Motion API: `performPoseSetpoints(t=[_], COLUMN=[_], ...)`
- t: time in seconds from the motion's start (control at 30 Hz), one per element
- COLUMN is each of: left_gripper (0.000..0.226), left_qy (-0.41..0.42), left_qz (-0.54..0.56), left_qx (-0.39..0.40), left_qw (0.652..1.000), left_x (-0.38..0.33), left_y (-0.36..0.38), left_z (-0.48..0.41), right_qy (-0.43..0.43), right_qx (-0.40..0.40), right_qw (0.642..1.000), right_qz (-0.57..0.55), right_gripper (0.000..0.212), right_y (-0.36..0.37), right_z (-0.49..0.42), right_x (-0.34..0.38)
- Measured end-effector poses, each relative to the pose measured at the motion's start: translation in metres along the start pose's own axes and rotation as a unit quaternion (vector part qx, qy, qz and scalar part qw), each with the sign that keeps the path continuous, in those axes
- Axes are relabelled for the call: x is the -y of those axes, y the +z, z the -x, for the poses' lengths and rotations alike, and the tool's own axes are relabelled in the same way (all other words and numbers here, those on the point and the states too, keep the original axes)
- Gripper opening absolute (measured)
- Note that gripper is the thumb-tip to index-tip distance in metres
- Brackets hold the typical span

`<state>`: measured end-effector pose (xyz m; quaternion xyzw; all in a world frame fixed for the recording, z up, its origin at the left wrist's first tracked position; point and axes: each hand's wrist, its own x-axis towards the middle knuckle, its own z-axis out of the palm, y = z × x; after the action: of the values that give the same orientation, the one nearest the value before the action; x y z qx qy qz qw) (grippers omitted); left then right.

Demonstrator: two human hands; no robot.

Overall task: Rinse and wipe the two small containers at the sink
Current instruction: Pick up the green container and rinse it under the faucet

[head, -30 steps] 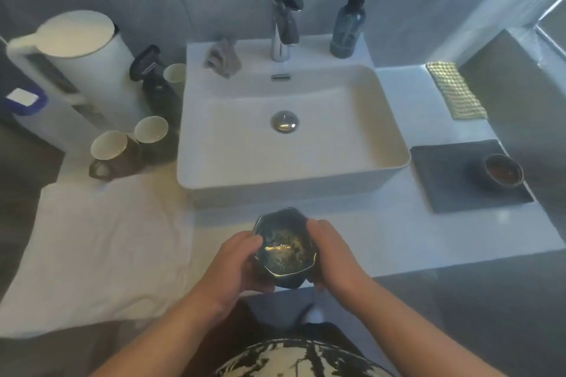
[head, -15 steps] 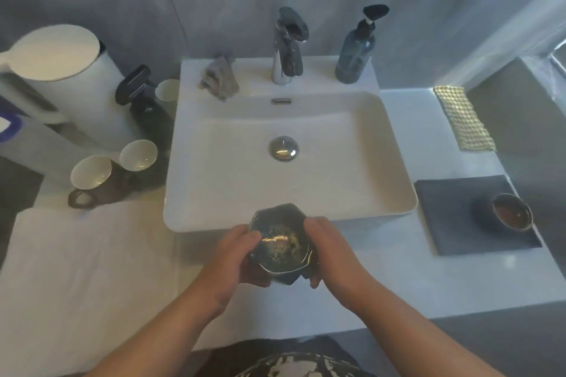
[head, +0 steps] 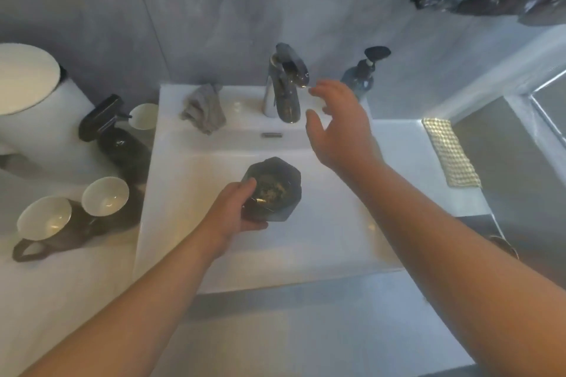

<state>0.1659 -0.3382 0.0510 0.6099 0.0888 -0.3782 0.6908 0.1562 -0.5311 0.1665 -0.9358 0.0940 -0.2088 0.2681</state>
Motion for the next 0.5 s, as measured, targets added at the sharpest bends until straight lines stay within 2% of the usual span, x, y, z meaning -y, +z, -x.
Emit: performPoseSetpoints(t=[0.07, 0.27, 0.5], left_gripper=[0.029, 0.023, 0.023], left_qy=[-0.005, -0.004, 0.014], left_qz=[0.01, 0.026, 0.052], left_qx=[-0.012, -0.03, -0.025], left_qw=[1.0, 0.999, 0.998], left_x=[-0.008, -0.03, -0.043], left_y=[0.006, 0.023, 0.033], left_z=[-0.012, -0.028, -0.024], right_qy=[-0.038, -0.13, -0.184], right_qx=[0.025, 0.047, 0.053], right_qw=[0.999, 0.989, 0.976], right_qz=[0.027, 0.059, 0.101], right_gripper=[0.037, 0.019, 0.023], right_y=[0.007, 0.01, 0.011], right_z=[-0.028, -0.07, -0.087], right_x=[-0.008, -0.021, -0.026])
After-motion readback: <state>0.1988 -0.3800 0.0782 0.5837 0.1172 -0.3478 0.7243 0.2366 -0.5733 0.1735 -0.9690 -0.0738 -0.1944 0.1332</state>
